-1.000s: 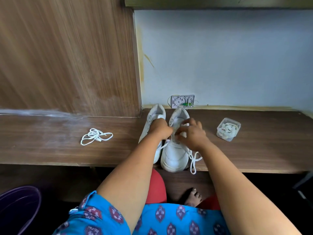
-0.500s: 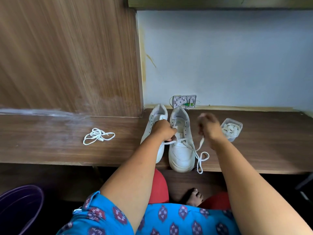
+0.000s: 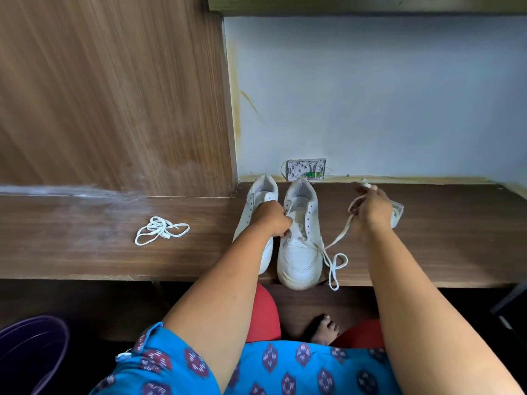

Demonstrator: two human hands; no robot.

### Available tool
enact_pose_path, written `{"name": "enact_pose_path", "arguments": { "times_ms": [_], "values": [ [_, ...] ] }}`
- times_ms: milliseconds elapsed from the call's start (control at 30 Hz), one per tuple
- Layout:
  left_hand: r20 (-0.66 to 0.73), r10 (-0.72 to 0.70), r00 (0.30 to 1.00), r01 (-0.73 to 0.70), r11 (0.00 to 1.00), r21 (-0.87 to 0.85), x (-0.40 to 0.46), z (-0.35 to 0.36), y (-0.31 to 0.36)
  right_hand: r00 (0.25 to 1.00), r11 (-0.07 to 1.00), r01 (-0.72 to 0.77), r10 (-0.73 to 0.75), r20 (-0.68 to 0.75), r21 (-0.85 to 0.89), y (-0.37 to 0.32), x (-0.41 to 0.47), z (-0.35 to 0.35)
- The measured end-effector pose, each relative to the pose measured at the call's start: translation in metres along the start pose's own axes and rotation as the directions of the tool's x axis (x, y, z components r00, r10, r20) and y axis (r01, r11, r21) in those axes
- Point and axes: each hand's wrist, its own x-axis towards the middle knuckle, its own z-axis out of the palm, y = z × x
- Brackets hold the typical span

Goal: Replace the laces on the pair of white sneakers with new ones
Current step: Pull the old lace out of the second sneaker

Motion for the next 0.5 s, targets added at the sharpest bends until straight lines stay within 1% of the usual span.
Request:
{"name": "enact_pose_path", "arguments": {
  "times_ms": [33,100,133,167,200,233,267,300,333,367,400,433,467,500],
  "values": [
    [-0.014,0.005,1.0,-0.005,1.0,0.027,-0.002,0.0,0.002,0.996,0.996,0.049,-0.044,0.072,-0.071,0.001,-0.005,0.002],
    [-0.061,0.054,0.997,-0.049,0.995,0.083,-0.008,0.0,0.01,0.952,0.936,0.233,-0.164,0.258,-0.264,0.013,-0.019,0.008],
    [-0.083,0.127,0.988,-0.117,0.986,0.121,-0.011,0.0,0.014,0.92,0.889,0.309,-0.19,0.342,-0.337,0.02,-0.025,0.012],
    [-0.078,0.234,0.969,-0.222,0.966,0.134,-0.012,0.003,0.018,0.889,0.845,0.378,-0.217,0.402,-0.379,0.026,-0.03,0.017],
    [-0.062,0.326,0.943,-0.319,0.942,0.104,-0.016,0.004,0.023,0.857,0.809,0.443,-0.257,0.446,-0.386,0.028,-0.035,0.022],
    [-0.048,0.382,0.923,-0.382,0.924,0.005,-0.02,0.006,0.029,0.825,0.798,0.495,-0.308,0.473,-0.344,0.026,-0.039,0.027],
    [-0.032,0.398,0.917,-0.398,0.906,-0.143,-0.022,0.008,0.034,0.804,0.808,0.518,-0.349,0.481,-0.281,0.022,-0.044,0.03],
    [-0.04,0.39,0.92,-0.379,0.858,-0.345,-0.021,0.011,0.035,0.789,0.819,0.528,-0.375,0.486,-0.225,0.018,-0.046,0.032],
    [-0.039,0.358,0.933,-0.316,0.764,-0.562,-0.022,0.012,0.037,0.775,0.823,0.537,-0.395,0.494,-0.184,0.014,-0.047,0.033],
    [-0.007,0.304,0.953,-0.205,0.625,-0.754,-0.024,0.011,0.039,0.76,0.823,0.547,-0.411,0.504,-0.154,0.01,-0.049,0.032],
    [0.054,0.249,0.967,-0.074,0.474,-0.877,-0.024,0.007,0.038,0.741,0.808,0.571,-0.432,0.515,-0.144,0.007,-0.049,0.031],
    [0.122,0.23,0.965,0.043,0.322,-0.946,-0.023,0.003,0.036,0.72,0.773,0.614,-0.468,0.511,-0.157,0.006,-0.05,0.029],
    [0.172,0.205,0.964,0.127,0.218,-0.968,-0.022,-0.002,0.031,0.702,0.726,0.662,-0.513,0.494,-0.187,0.006,-0.049,0.025],
    [0.173,0.148,0.974,0.144,0.19,-0.971,-0.019,-0.007,0.027,0.689,0.682,0.693,-0.531,0.494,-0.233,0.007,-0.045,0.022]
  ]
}}
